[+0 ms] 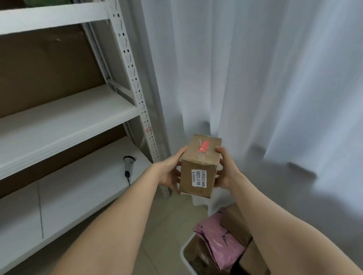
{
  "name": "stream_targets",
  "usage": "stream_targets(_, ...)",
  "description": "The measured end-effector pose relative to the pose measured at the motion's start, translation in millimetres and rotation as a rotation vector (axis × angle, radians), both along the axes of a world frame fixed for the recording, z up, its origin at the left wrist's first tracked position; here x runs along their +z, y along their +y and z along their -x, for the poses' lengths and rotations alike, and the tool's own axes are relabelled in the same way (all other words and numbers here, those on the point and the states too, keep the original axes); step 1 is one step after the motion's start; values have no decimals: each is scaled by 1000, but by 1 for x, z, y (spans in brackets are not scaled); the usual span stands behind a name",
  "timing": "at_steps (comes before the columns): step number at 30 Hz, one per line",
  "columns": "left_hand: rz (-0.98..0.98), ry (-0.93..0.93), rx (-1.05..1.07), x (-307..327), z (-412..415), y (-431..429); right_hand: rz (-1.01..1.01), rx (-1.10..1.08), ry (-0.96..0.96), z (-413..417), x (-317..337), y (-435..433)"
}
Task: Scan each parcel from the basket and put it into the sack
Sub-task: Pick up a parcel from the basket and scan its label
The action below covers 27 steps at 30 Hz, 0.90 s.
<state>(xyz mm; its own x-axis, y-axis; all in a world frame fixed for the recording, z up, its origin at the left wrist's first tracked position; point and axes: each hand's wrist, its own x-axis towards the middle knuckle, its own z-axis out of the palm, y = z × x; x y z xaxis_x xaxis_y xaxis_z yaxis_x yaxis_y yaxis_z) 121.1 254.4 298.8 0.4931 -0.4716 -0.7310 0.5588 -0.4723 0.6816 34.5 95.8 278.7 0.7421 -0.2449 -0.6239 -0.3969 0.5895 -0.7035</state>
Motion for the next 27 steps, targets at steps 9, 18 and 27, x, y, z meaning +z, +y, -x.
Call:
stream_targets(9, -117, -374, 157, 10, -31, 54, 78, 87, -37, -59, 0, 50)
stream_targets(18, -68, -423, 256, -2, -87, 123, 208, 333, 39, -115, -1, 116)
stream_targets(27, -107, -294, 195, -13, -136, 184, 192, 253, 67, -165, -28, 173)
